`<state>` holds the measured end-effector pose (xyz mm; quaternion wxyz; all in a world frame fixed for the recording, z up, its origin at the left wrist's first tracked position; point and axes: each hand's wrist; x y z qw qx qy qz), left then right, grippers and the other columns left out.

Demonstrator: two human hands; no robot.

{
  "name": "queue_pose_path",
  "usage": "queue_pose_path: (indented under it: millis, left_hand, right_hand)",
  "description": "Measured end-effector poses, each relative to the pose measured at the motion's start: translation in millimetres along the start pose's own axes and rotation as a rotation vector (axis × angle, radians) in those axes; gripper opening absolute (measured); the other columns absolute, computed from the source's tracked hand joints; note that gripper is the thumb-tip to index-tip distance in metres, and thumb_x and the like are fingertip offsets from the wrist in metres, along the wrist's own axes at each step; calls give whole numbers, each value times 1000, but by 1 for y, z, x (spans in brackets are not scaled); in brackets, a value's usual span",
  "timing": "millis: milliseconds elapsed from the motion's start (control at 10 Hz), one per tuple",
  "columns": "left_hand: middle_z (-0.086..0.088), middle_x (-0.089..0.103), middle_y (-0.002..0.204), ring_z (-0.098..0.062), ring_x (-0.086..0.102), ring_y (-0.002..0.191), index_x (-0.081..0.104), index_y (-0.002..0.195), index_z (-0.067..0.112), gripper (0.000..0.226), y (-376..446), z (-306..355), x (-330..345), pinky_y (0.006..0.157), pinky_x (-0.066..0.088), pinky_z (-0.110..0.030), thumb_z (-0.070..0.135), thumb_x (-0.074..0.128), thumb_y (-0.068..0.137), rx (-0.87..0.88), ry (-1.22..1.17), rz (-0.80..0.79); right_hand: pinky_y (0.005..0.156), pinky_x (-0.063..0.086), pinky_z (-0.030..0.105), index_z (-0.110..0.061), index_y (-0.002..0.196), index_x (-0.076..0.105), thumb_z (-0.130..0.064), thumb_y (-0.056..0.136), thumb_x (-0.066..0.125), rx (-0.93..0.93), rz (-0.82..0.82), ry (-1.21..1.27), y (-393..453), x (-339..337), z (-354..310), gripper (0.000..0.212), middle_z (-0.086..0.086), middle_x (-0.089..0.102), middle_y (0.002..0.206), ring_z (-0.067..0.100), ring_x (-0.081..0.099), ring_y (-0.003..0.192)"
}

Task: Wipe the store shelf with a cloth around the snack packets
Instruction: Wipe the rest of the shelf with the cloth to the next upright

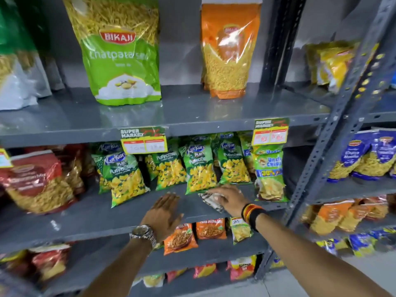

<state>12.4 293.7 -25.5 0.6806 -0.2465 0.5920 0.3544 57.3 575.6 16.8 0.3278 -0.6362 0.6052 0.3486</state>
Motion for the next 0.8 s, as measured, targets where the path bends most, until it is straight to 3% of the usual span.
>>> queue_pose_path:
  millis: [100,200,300,400,500,600,700,800]
  left_hand:
    - [-12,30,165,-28,21,155,30,159,9,105,2,-25,38,125,6,-35,75,-9,88,-124,-41,24]
    - [-13,30,165,-29,20,155,32,158,6,97,6,-37,60,126,2,-34,70,-3,95,-188,-40,59]
    - [-11,23,167,-28,14,156,28,159,6,95,8,-46,74,126,3,-38,70,-4,96,-223,-33,65]
    - [-10,26,167,-27,18,156,29,159,7,89,10,-49,83,126,13,-46,66,0,99,-247,-3,63]
    - [-9,29,166,-28,21,155,30,159,8,78,12,-50,84,126,14,-47,59,13,101,-264,9,43]
    - [-6,18,170,-25,11,158,19,162,11,83,11,-45,74,128,6,-42,62,9,97,-268,17,10]
    - [-4,10,171,-23,5,158,10,163,14,93,6,-39,53,128,1,-38,66,-3,88,-297,5,-37]
    - [-8,20,169,-25,16,157,17,162,13,91,-4,-18,17,127,10,-39,64,0,89,-277,-44,46]
  right_hand:
    - [91,40,46,-48,127,55,-22,96,44,-63,13,-41,31,47,-5,42,-7,44,96,21,46,98]
    - [106,29,51,-46,138,45,-30,99,41,-81,-31,-134,45,83,0,43,-5,46,135,24,39,131]
    - [115,-2,62,-46,150,19,-48,101,27,-104,-27,-353,39,110,15,49,-10,13,163,17,2,152]
    - [116,-12,63,-41,153,8,-53,101,18,-155,5,-489,39,117,17,54,-10,2,165,16,-10,152]
    - [115,-12,64,-37,154,4,-57,98,10,-140,-21,-559,44,114,9,60,-9,-1,165,17,-13,151]
    - [114,-14,64,-37,154,-1,-61,96,8,-102,-94,-587,41,112,2,63,-8,-6,164,19,-12,152]
    - [112,-16,65,-40,153,1,-59,97,15,-65,-146,-533,44,94,-17,61,-7,-6,164,19,-9,152]
    - [117,-5,61,-43,152,13,-48,99,30,-82,9,-391,14,87,-29,56,-5,8,165,18,3,153]
Point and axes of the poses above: each hand's wrist, its own y-axis towards the middle knuckle, its own x-axis out of the palm, z = x × y
